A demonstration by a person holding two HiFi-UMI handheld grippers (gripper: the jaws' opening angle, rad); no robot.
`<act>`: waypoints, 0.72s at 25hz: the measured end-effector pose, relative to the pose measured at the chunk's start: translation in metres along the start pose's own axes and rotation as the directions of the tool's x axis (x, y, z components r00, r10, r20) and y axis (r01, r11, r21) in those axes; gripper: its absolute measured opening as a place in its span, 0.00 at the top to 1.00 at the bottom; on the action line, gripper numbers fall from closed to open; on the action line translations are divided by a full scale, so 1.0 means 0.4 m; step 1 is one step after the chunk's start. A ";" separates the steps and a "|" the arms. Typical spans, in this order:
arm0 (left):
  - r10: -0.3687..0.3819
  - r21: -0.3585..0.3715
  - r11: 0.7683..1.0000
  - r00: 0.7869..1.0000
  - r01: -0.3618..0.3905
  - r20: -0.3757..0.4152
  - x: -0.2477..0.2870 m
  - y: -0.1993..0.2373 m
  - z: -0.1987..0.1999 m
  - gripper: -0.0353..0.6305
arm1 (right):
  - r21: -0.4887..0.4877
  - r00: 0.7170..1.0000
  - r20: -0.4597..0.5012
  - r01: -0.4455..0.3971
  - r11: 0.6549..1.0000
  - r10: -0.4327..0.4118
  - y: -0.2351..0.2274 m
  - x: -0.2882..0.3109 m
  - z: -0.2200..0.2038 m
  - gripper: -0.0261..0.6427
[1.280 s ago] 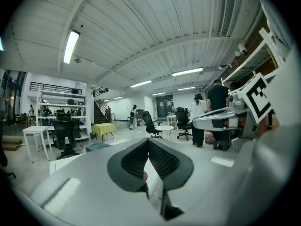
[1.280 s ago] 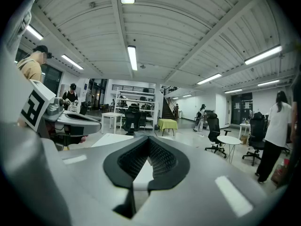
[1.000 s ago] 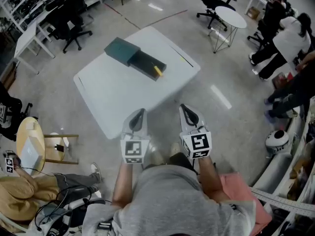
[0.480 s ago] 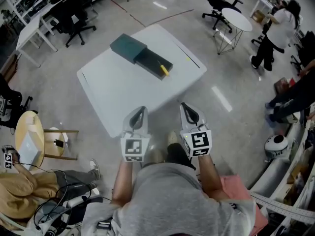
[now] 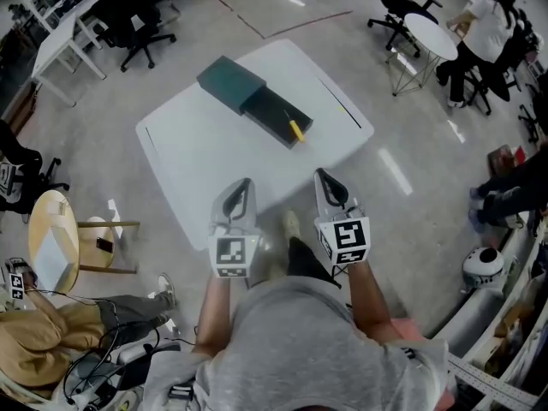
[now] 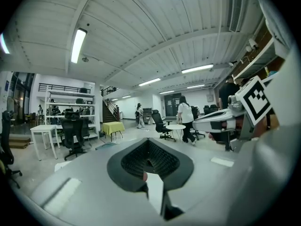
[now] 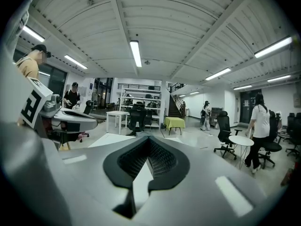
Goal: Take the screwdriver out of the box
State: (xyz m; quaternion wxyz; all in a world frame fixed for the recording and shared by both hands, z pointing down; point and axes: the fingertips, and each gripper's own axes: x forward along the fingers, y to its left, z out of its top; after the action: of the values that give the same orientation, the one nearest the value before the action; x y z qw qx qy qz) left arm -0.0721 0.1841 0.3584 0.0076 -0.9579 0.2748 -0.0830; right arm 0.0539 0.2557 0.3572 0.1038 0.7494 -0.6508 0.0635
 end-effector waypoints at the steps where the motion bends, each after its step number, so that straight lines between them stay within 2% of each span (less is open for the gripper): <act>1: 0.005 0.001 1.000 1.000 -0.005 -0.004 0.022 0.008 0.001 0.93 | 0.001 1.000 -0.003 -0.006 1.000 0.006 -0.013 0.024 0.002 0.95; 9: 0.038 -0.016 0.999 0.999 -0.038 -0.034 0.199 0.073 -0.006 0.93 | -0.002 0.996 -0.068 -0.058 0.998 0.057 -0.108 0.221 -0.004 0.96; 18: 0.041 -0.069 0.996 0.990 -0.050 -0.132 0.365 0.119 -0.098 0.93 | 0.028 0.975 -0.191 -0.113 0.993 0.116 -0.165 0.401 -0.094 0.95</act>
State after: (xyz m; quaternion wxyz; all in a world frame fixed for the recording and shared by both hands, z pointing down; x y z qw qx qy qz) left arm 0.0183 0.0680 0.4168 -0.0430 -0.9435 0.2993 -0.1352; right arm 0.1439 0.1190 0.4259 0.1561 0.7019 -0.6792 0.1470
